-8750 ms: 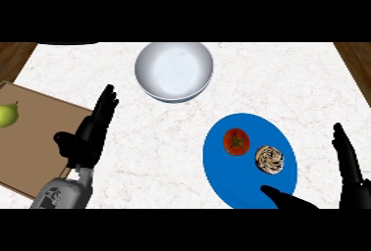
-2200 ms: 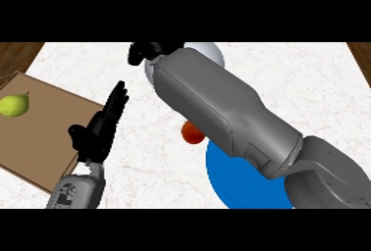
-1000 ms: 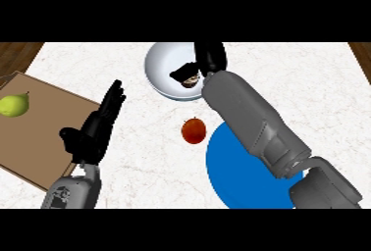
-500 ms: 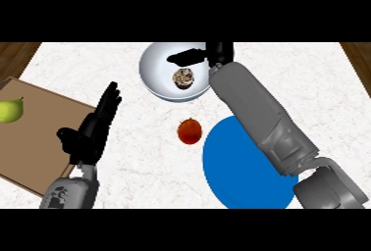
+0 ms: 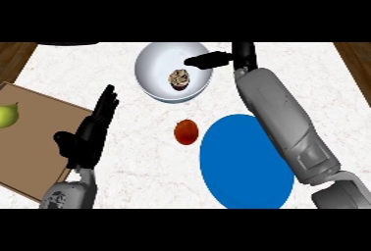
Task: Pick the cupcake from the plate and place it in the bowl
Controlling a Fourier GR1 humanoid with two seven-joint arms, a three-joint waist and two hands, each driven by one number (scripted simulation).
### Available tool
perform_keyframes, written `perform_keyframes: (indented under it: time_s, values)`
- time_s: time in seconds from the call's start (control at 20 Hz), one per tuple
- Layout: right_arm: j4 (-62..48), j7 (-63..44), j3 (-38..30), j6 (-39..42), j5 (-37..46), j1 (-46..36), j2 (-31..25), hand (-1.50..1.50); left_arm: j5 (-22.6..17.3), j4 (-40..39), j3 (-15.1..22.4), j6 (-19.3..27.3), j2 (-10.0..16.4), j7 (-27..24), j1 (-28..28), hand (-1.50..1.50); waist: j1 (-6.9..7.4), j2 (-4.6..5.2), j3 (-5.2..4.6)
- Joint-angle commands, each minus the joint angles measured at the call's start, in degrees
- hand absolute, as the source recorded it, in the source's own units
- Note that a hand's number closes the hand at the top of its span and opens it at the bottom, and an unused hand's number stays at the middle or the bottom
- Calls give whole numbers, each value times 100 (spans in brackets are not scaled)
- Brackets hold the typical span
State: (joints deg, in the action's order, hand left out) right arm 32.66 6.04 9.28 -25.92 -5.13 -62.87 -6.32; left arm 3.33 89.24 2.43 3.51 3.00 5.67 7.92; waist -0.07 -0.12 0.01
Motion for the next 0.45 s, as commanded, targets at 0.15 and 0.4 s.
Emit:
perform_keyframes:
  time_s: [0.15, 0.4]
  values:
    - [1359, 120, 147, 572, 37, 1302, -121, -150, -36, 513, 38, -36, 20, 294, -181, 0, -22, -21, 1]
    - [2198, -439, 172, 710, 274, 1727, -254, -150, -61, -193, -154, -115, 41, -158, -10, 0, -12, -1, -2]
